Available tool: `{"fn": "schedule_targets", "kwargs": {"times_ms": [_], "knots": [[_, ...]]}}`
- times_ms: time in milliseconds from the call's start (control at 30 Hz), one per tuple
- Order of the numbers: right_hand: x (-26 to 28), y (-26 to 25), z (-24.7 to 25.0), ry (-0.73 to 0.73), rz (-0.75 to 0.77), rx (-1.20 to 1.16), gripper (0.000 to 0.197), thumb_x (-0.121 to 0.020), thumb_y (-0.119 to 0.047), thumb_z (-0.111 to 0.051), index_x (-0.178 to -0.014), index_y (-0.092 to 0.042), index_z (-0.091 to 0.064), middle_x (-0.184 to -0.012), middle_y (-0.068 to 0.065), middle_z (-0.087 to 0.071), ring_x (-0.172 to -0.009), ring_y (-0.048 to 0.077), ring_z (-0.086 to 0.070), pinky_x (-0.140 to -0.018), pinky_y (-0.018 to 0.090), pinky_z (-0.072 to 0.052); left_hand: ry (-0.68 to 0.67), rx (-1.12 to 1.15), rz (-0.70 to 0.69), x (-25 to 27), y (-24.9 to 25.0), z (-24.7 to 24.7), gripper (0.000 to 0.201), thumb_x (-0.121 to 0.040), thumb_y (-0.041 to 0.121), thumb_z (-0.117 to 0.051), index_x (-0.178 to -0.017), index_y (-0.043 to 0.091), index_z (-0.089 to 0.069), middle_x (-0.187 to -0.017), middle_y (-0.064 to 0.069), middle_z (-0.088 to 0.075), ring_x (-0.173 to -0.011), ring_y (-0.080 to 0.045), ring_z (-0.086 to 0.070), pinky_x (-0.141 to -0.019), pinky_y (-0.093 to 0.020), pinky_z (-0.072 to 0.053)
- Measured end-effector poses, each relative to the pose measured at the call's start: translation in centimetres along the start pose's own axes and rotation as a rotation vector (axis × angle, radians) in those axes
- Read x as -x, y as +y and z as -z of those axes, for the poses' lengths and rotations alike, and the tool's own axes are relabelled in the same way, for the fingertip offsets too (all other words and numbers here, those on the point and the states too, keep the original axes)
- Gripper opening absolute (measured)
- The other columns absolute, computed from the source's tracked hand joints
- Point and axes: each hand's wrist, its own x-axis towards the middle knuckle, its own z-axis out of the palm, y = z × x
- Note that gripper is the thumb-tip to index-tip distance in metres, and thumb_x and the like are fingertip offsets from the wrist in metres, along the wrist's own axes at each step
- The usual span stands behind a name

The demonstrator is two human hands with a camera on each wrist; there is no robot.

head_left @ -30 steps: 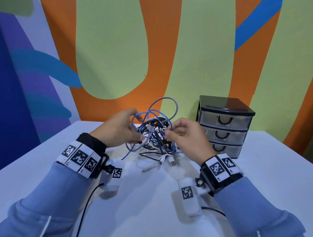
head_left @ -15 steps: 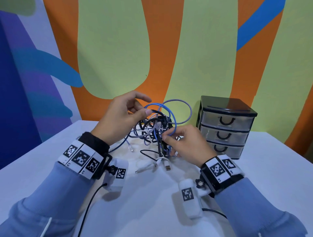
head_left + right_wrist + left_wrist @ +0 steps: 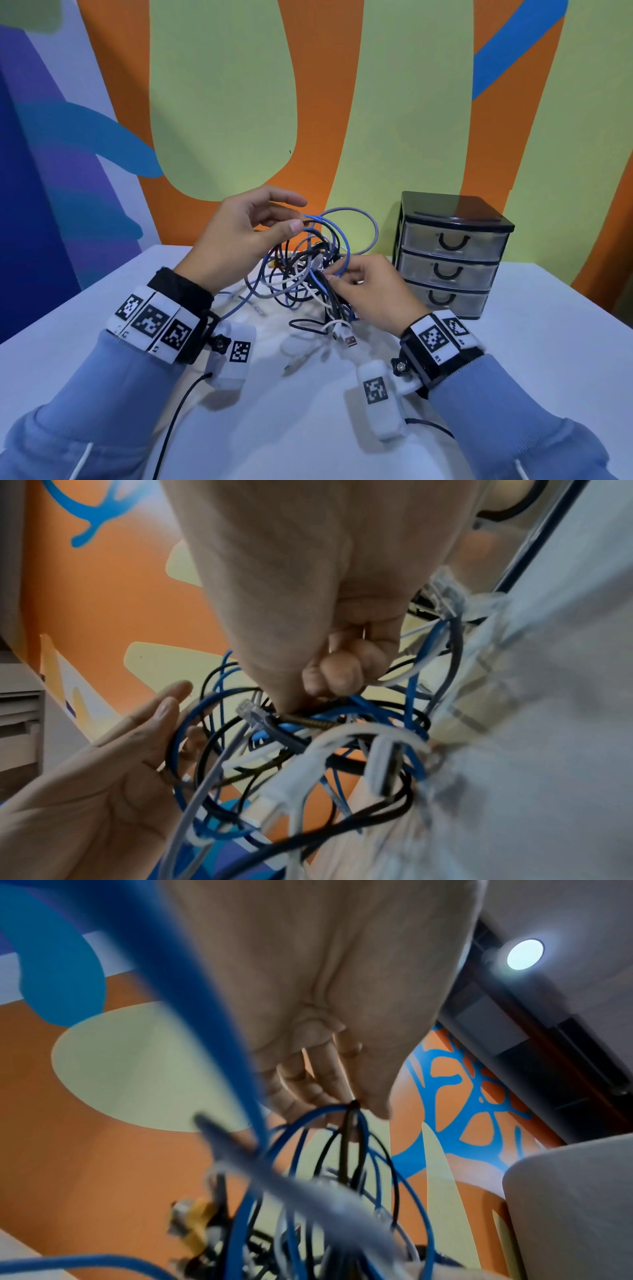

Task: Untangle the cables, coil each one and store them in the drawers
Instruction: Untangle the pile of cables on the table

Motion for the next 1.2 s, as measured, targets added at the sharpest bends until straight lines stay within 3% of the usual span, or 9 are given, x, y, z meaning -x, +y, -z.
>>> {"fn": "schedule_targets", "kwargs": {"times_ms": [133, 267, 333, 467, 600, 733, 900, 1033, 1200], "knots": [[0.0, 0.3, 0.3, 0.066, -0.030, -0.078, 0.010, -0.098, -0.018, -0.073, -0.091, -0.014, -0.080, -0.054, 0.000, -0.055, -0.054, 0.011, -0.043, -0.057, 0.024, -0.036, -0.035, 0.022, 0.057, 0.1, 0.3, 0.6, 0.030, -0.094, 0.007, -0.077, -0.123, 0.014, -0.072, -0.115, -0.007, -0.079, -0.108, -0.028, -0.075, -0.096, -0.037, -0.061], [-0.2, 0.6, 0.5, 0.070, -0.063, -0.109, 0.013, -0.096, -0.023, -0.075, -0.090, -0.012, -0.080, -0.059, 0.007, -0.061, -0.057, 0.015, -0.048, -0.062, 0.026, -0.040, 0.029, -0.086, 0.177, 0.2, 0.7, 1.3, 0.010, -0.096, 0.014, -0.076, -0.103, 0.008, -0.072, -0.097, -0.023, -0.072, -0.074, -0.020, -0.072, -0.069, -0.030, -0.063], [-0.3, 0.7, 0.6, 0.073, -0.079, -0.118, 0.013, -0.096, -0.022, -0.076, -0.089, -0.012, -0.080, -0.057, 0.004, -0.062, -0.055, 0.014, -0.050, -0.063, 0.026, -0.042, 0.002, -0.219, 0.228, 0.3, 0.6, 2.1, 0.023, -0.095, 0.027, -0.078, -0.089, 0.006, -0.068, -0.071, -0.014, -0.065, -0.057, -0.012, -0.060, -0.055, -0.027, -0.053], [-0.5, 1.0, 0.6, 0.087, -0.082, -0.108, 0.013, -0.095, -0.023, -0.077, -0.086, -0.014, -0.080, -0.061, 0.017, -0.065, -0.057, 0.017, -0.053, -0.066, 0.030, -0.045, -0.326, -0.402, 0.361, 1.0, 1.5, 3.7, 0.045, -0.077, 0.061, -0.082, -0.080, 0.016, -0.079, -0.066, -0.001, -0.063, -0.060, -0.010, -0.055, -0.059, -0.026, -0.049], [-0.5, 1.2, 0.6, 0.100, -0.084, -0.109, 0.013, -0.094, -0.022, -0.078, -0.086, -0.013, -0.080, -0.063, 0.015, -0.064, -0.059, 0.018, -0.052, -0.066, 0.030, -0.044, -0.546, -0.508, 0.376, 1.5, 1.0, 2.1, 0.034, -0.071, 0.059, -0.089, -0.082, 0.026, -0.084, -0.069, -0.005, -0.066, -0.062, -0.012, -0.049, -0.056, -0.024, -0.043], [-0.6, 1.4, 0.8, 0.131, -0.089, -0.076, 0.014, -0.095, -0.023, -0.076, -0.084, -0.015, -0.079, -0.065, 0.024, -0.065, -0.057, 0.017, -0.051, -0.063, 0.028, -0.041, -0.474, -0.411, 0.307, 1.4, 1.1, 1.3, 0.019, -0.083, 0.040, -0.088, -0.080, 0.022, -0.083, -0.057, 0.013, -0.057, -0.058, -0.012, -0.044, -0.056, -0.025, -0.039], [-0.8, 1.4, 0.9, 0.148, -0.081, -0.060, 0.012, -0.096, -0.026, -0.075, -0.086, -0.018, -0.075, -0.051, 0.002, -0.052, -0.047, 0.013, -0.039, -0.058, 0.028, -0.035, -0.327, -0.114, 0.338, 1.1, 1.2, 1.4, 0.026, -0.085, 0.028, -0.089, -0.084, 0.007, -0.074, -0.073, 0.002, -0.059, -0.070, -0.014, -0.048, -0.058, -0.024, -0.040], [-0.6, 1.2, 0.9, 0.129, -0.080, -0.073, 0.023, -0.094, -0.037, -0.077, -0.090, -0.019, -0.064, -0.057, 0.014, -0.058, -0.053, 0.020, -0.047, -0.064, 0.032, -0.044, -0.238, 0.064, 0.378, 0.8, 1.1, 1.2, 0.017, -0.078, 0.028, -0.078, -0.079, 0.014, -0.067, -0.073, 0.002, -0.058, -0.071, -0.013, -0.046, -0.063, -0.025, -0.035], [-0.5, 1.1, 0.9, 0.131, -0.113, -0.057, 0.045, -0.100, -0.046, -0.065, -0.084, -0.005, -0.058, -0.059, 0.006, -0.048, -0.053, 0.021, -0.037, -0.061, 0.033, -0.029, -0.183, 0.215, 0.364, 0.8, 0.9, 1.5, 0.034, -0.077, 0.015, -0.091, -0.080, 0.018, -0.058, -0.085, -0.005, -0.064, -0.082, -0.020, -0.057, -0.074, -0.034, -0.040]]}}
